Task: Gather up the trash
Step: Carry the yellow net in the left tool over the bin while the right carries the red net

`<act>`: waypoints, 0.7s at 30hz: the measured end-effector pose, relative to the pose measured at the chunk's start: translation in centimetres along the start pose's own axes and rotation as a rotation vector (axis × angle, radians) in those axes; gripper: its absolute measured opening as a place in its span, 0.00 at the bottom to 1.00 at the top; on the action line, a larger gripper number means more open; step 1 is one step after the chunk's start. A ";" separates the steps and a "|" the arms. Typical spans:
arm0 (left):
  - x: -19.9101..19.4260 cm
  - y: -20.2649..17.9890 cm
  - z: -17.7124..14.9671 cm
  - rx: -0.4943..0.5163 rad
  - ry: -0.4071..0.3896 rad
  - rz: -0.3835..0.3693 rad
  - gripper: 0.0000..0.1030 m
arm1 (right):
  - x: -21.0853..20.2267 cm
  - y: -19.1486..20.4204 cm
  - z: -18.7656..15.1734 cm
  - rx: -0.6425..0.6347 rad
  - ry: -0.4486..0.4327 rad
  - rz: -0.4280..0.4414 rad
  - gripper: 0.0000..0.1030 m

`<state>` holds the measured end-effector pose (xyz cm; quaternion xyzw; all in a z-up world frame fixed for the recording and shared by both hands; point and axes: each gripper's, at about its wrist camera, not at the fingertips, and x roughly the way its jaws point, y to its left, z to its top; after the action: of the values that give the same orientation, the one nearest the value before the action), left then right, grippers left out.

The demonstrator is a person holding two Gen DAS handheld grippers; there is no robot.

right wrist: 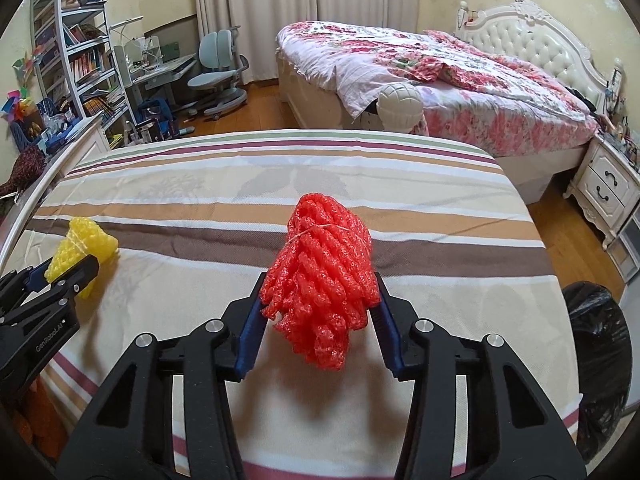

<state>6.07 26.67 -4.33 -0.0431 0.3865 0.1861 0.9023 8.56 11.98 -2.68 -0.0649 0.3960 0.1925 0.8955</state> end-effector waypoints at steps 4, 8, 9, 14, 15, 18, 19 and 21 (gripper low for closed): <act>-0.9 -1.1 -0.4 0.006 -0.012 -0.023 0.45 | -1.4 -1.3 -1.0 0.007 -0.010 -0.012 0.46; -1.8 -2.5 -0.7 0.019 -0.022 -0.050 0.45 | -2.8 -2.8 -2.1 0.026 -0.023 -0.033 0.46; -2.1 -3.0 -0.9 0.023 -0.026 -0.057 0.45 | -3.2 -3.3 -2.3 0.036 -0.026 -0.037 0.46; -3.4 -5.5 -1.5 0.052 -0.041 -0.098 0.45 | -5.0 -5.7 -3.4 0.075 -0.045 -0.063 0.46; -3.7 -5.9 -1.6 0.058 -0.043 -0.105 0.45 | -5.4 -6.2 -3.7 0.084 -0.048 -0.069 0.46; -4.4 -7.4 -2.0 0.078 -0.051 -0.128 0.45 | -6.3 -7.7 -4.5 0.109 -0.057 -0.087 0.46; -4.6 -7.9 -2.1 0.084 -0.052 -0.136 0.45 | -6.6 -8.1 -4.7 0.116 -0.060 -0.093 0.46; -5.0 -8.8 -2.2 0.097 -0.055 -0.153 0.45 | -7.3 -9.4 -5.3 0.131 -0.066 -0.112 0.46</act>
<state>4.68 16.47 -2.88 -0.0236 0.3655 0.0988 0.9252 4.15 -0.16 -1.31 -0.0218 0.3737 0.1177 0.9198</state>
